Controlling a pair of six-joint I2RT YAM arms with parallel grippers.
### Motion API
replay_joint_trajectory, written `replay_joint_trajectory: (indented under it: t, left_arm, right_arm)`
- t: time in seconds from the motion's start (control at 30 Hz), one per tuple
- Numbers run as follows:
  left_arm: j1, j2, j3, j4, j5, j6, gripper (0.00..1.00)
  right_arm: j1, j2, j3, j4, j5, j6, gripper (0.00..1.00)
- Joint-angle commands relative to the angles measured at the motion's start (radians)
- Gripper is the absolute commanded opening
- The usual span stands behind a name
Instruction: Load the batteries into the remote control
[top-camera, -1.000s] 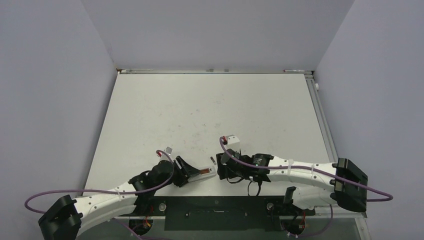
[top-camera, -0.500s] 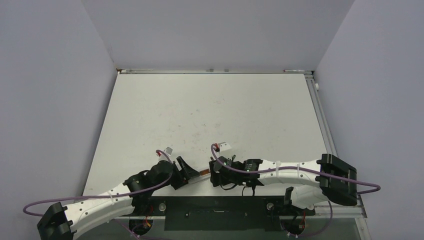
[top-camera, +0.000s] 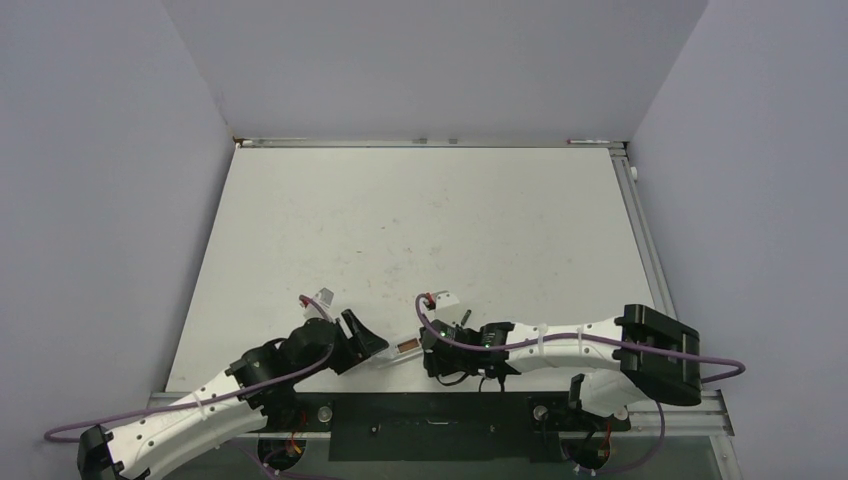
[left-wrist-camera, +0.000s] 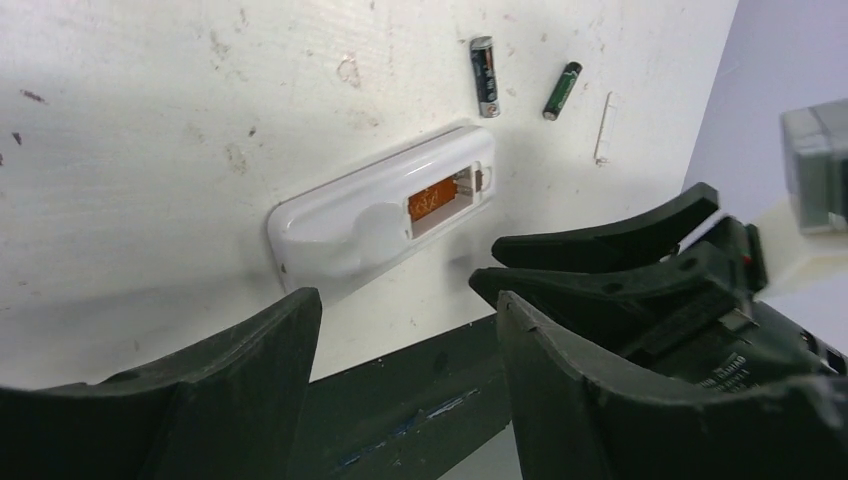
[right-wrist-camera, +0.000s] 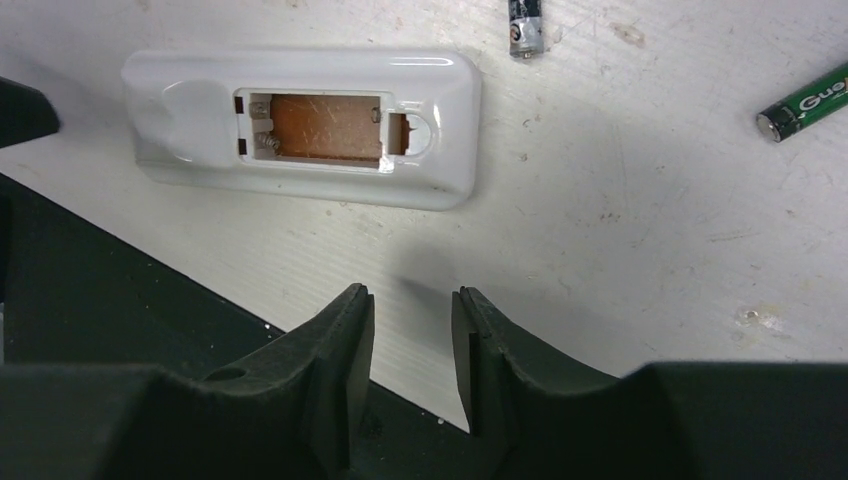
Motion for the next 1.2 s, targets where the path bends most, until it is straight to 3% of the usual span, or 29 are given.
replay_joint_trajectory:
  t: [0.0, 0.13, 0.23, 0.33, 0.37, 0.4, 0.7, 1.17]
  left_arm:
    - [-0.003, 0.022, 0.099, -0.072, -0.09, 0.054, 0.57]
    - [-0.001, 0.093, 0.14, -0.062, -0.122, 0.11, 0.33]
    - [0.003, 0.151, 0.168, -0.041, -0.138, 0.15, 0.21]
    - [0.022, 0.214, 0.19, -0.007, -0.131, 0.192, 0.0]
    - [0.033, 0.232, 0.195, -0.001, -0.125, 0.203, 0.0]
    - [0.044, 0.251, 0.198, 0.008, -0.116, 0.217, 0.0]
    - [0.234, 0.366, 0.129, 0.182, 0.063, 0.32, 0.0]
    - [0.24, 0.586, 0.107, 0.351, 0.202, 0.374, 0.0]
  right_arm:
    - [0.01, 0.022, -0.007, 0.04, 0.047, 0.017, 0.31]
    - [0.009, 0.041, -0.011, 0.063, 0.047, 0.02, 0.19]
    - [0.008, 0.055, -0.01, 0.073, 0.05, 0.021, 0.09]
    - [0.008, 0.064, -0.009, 0.083, 0.051, 0.022, 0.09]
    - [0.008, -0.026, -0.009, 0.084, 0.054, 0.022, 0.09]
    - [0.007, 0.056, -0.008, 0.086, 0.058, 0.023, 0.09]
    - [-0.001, 0.112, 0.005, 0.107, 0.077, 0.028, 0.09]
    - [-0.051, 0.162, 0.028, 0.129, 0.098, 0.011, 0.09]
